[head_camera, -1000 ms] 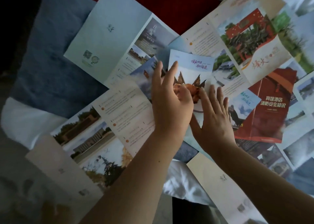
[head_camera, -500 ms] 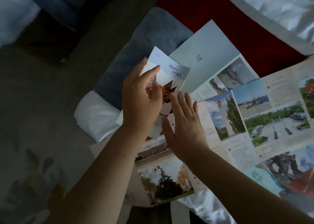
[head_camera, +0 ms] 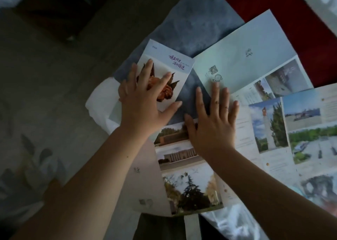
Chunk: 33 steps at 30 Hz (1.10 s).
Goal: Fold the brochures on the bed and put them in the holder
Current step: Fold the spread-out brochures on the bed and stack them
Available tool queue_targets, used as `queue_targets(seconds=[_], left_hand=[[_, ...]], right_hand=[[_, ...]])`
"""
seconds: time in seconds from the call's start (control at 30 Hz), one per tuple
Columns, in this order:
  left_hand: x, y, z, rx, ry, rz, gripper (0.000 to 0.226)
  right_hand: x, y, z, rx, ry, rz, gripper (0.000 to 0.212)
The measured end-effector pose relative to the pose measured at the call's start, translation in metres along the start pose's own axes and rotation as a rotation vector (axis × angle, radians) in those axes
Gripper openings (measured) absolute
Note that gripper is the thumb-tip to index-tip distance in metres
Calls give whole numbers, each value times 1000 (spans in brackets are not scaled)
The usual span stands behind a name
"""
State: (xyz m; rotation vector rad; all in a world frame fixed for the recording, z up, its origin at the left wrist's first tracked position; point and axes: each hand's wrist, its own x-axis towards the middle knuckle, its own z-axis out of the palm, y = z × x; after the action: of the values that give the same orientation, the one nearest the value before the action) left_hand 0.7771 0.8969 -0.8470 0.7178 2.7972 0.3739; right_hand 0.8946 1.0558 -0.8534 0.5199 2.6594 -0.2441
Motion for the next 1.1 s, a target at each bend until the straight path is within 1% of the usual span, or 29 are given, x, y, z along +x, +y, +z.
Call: queue_targets(seconds=[0.17,0.3,0.43,0.57,0.77,0.87,0.93,1.03,1.1], left_hand=[[-1,12,11,42,11,29,79],[3,34,19,82,-18,72,79],[4,67,34,96,-37,99,82],[2,97,52,92,-32,129,81],[-3,126,71,99,2,112,77],[-6,136,74,93,11,86,73],[-9,140,74,93,10,78,69],[-10,139,71,101,35,77,62],[-9,132,68,114,58,106,61]], right_hand=[[-3,42,7,-80,8,-34,68],[-8,76,4,-93,18,-15,67],[-20,123,4,-95,35,12,68],[-37,177,7,-122,41,-6,70],[-58,234,12,-119,34,-11,71],[-63,235,11,-76,35,34,72],[-64,225,8,-16,41,85,74],[-60,190,2,46,63,169,74],[-54,156,-2,89,78,174,71]])
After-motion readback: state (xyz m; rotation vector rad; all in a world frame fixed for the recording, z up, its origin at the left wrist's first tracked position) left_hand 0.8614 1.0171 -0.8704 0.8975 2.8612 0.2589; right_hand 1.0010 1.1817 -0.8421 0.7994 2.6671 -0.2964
